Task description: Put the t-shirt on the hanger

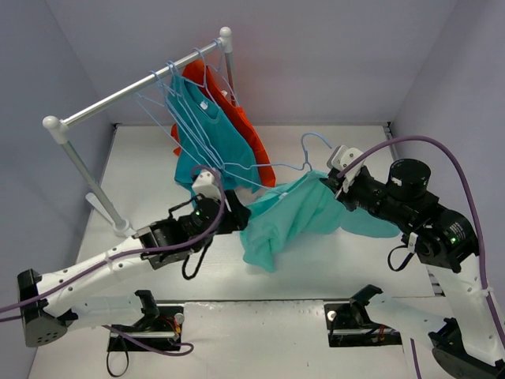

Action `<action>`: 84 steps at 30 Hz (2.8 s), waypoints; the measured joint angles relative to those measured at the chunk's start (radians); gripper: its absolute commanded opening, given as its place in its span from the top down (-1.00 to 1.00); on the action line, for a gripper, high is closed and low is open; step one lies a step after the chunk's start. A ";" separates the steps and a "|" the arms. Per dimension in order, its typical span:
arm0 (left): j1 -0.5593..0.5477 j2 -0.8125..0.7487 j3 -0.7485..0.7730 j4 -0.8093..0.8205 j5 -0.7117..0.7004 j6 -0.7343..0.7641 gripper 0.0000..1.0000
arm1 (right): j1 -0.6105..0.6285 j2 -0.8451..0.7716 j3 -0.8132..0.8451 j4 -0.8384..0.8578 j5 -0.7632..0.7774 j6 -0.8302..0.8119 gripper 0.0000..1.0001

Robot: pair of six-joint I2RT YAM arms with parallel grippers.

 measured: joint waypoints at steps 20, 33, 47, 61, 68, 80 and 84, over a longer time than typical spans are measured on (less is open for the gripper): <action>0.379 -0.015 0.304 -0.188 0.224 0.384 1.00 | 0.004 -0.047 -0.068 0.007 -0.079 0.030 1.00; 0.392 0.150 0.565 -0.353 0.398 0.478 1.00 | 0.004 0.010 -0.057 0.013 -0.146 0.022 1.00; 0.362 0.286 0.921 -0.528 0.386 0.508 1.00 | 0.004 0.164 0.031 0.150 -0.319 0.009 1.00; 0.362 0.359 1.188 -0.625 0.279 0.553 1.00 | 0.004 0.214 0.042 0.425 -0.349 0.032 1.00; 0.362 0.409 1.397 -0.631 0.284 0.590 1.00 | 0.004 0.244 0.064 0.571 -0.365 0.076 1.00; 0.362 0.373 1.217 -0.614 0.284 0.592 1.00 | 0.004 0.202 -0.163 0.771 -0.375 0.202 1.00; 0.362 0.378 1.216 -0.598 0.287 0.600 0.79 | 0.003 0.199 -0.191 0.812 -0.374 0.229 1.00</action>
